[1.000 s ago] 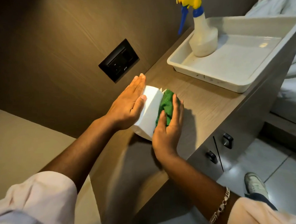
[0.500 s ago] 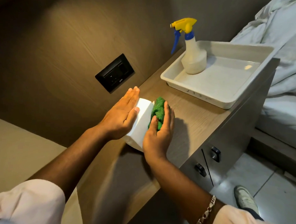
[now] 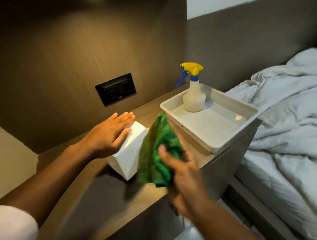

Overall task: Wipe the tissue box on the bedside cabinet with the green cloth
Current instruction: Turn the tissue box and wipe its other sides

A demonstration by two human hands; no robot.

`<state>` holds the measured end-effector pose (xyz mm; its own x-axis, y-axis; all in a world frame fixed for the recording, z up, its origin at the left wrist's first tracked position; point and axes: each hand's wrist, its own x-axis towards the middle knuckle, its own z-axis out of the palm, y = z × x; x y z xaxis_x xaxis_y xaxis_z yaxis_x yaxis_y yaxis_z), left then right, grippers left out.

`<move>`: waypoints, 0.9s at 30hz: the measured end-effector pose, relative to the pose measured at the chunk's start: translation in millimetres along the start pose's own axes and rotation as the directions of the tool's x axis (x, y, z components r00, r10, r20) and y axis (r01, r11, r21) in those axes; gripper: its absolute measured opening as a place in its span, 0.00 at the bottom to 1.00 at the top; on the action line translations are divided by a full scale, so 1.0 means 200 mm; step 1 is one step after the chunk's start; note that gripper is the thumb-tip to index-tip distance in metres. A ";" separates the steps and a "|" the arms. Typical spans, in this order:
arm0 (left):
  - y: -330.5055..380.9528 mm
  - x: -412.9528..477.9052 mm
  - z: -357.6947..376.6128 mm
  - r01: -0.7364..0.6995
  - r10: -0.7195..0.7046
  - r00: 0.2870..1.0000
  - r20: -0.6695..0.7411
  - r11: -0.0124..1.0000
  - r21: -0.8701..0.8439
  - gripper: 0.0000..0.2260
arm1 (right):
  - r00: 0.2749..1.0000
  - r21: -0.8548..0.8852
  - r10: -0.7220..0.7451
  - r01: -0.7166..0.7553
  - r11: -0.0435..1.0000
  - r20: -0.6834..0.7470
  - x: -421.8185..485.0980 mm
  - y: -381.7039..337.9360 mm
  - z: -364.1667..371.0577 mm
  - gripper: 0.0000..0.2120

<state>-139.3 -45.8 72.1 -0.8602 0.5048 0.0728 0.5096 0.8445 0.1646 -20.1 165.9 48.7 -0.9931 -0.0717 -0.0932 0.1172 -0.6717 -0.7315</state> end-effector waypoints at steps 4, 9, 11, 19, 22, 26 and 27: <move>0.09 -0.09 0.02 0.121 -0.144 0.986 -0.079 0.962 -0.243 0.27 | 0.968 -0.569 -0.249 0.223 0.792 0.032 0.29 -0.44 -0.30 0.27; 0.22 -0.13 0.08 0.218 -0.268 0.945 -0.188 0.943 -0.250 0.27 | 0.984 -0.978 -0.069 0.170 0.124 0.163 0.72 -0.61 -0.63 0.26; 0.28 -0.14 0.08 0.285 -0.351 0.908 -0.228 0.918 -0.277 0.27 | 0.979 -0.982 0.104 0.181 -0.061 0.174 0.82 -0.55 -0.70 0.26; 0.58 -0.26 0.33 0.415 -0.382 0.784 -0.490 0.909 -0.044 0.25 | 0.924 -0.926 0.380 0.181 -0.332 0.044 0.92 -0.61 -0.60 0.38; 0.75 -0.29 0.47 0.422 -0.449 0.628 -0.635 0.883 -0.207 0.20 | 0.825 -0.872 0.335 0.490 -0.025 0.454 0.99 -0.64 -0.31 0.32; 0.97 -0.19 0.57 0.351 -0.666 0.408 -0.624 0.746 -0.566 0.21 | 0.654 -0.793 0.460 0.411 0.450 0.600 1.02 -0.36 0.10 0.21; 0.99 -0.15 0.57 0.312 -0.752 0.333 -0.569 0.658 -0.686 0.22 | 0.650 -0.801 0.479 0.396 0.448 0.590 1.02 -0.28 0.16 0.20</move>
<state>-9.7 126.8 -9.6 -0.6817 -0.5685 0.4605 0.0515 0.5906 0.8053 -230.3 164.5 92.3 -0.5954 -0.8033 -0.0126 -0.3330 0.2611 -0.9061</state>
